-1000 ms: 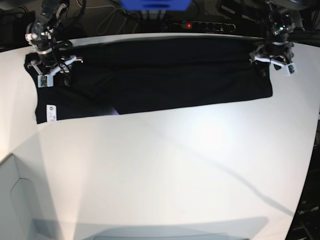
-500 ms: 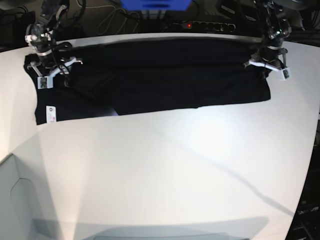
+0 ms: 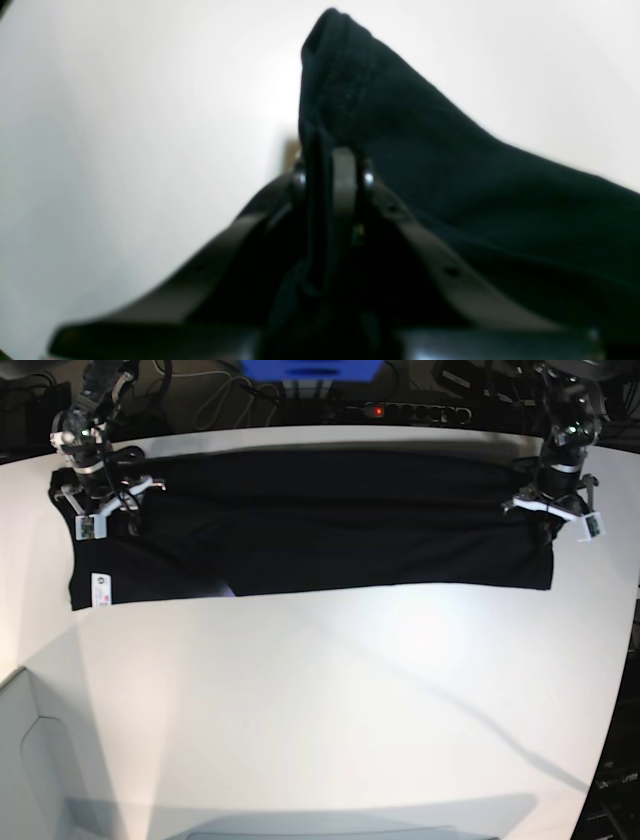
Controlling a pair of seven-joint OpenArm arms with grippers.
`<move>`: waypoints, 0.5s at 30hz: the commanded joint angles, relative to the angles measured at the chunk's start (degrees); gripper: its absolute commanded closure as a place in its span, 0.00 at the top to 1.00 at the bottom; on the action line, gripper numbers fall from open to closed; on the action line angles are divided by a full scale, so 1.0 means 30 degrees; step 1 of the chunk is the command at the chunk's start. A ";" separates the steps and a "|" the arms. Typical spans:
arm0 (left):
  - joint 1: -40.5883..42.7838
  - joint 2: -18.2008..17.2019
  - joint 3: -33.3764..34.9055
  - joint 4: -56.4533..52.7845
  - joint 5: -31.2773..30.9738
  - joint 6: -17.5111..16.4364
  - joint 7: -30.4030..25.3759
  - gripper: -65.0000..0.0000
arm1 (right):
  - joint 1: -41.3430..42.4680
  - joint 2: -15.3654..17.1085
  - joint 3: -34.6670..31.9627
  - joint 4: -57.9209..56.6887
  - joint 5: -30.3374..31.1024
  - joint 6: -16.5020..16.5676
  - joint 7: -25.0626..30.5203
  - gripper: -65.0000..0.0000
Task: Fold the T-shirt properly
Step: 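Carry the left gripper's end across toward the right gripper, folding the strip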
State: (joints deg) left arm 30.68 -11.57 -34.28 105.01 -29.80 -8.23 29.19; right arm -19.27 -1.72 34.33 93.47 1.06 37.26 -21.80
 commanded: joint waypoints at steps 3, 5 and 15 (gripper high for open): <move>0.0280 0.1176 -0.0074 0.1934 0.0190 0.0062 -0.0602 0.00 | -0.0127 0.0147 0.0001 0.0066 -0.0485 0.0080 -0.0630 0.49; 0.0397 0.1792 0.0863 0.2725 0.0220 0.0062 -0.0602 0.00 | -0.0127 0.0118 -0.0028 0.0066 -0.0485 0.0080 -0.0630 0.49; 0.1042 0.2026 0.7984 0.3135 0.0220 0.0296 -0.0807 0.00 | -0.0127 0.0059 -0.0028 0.0096 -0.0485 0.0080 -0.0689 0.49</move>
State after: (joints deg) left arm 33.74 -5.41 -10.20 113.36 -28.58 -7.07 28.08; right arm -19.27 -1.74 34.17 93.49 0.86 37.26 -21.78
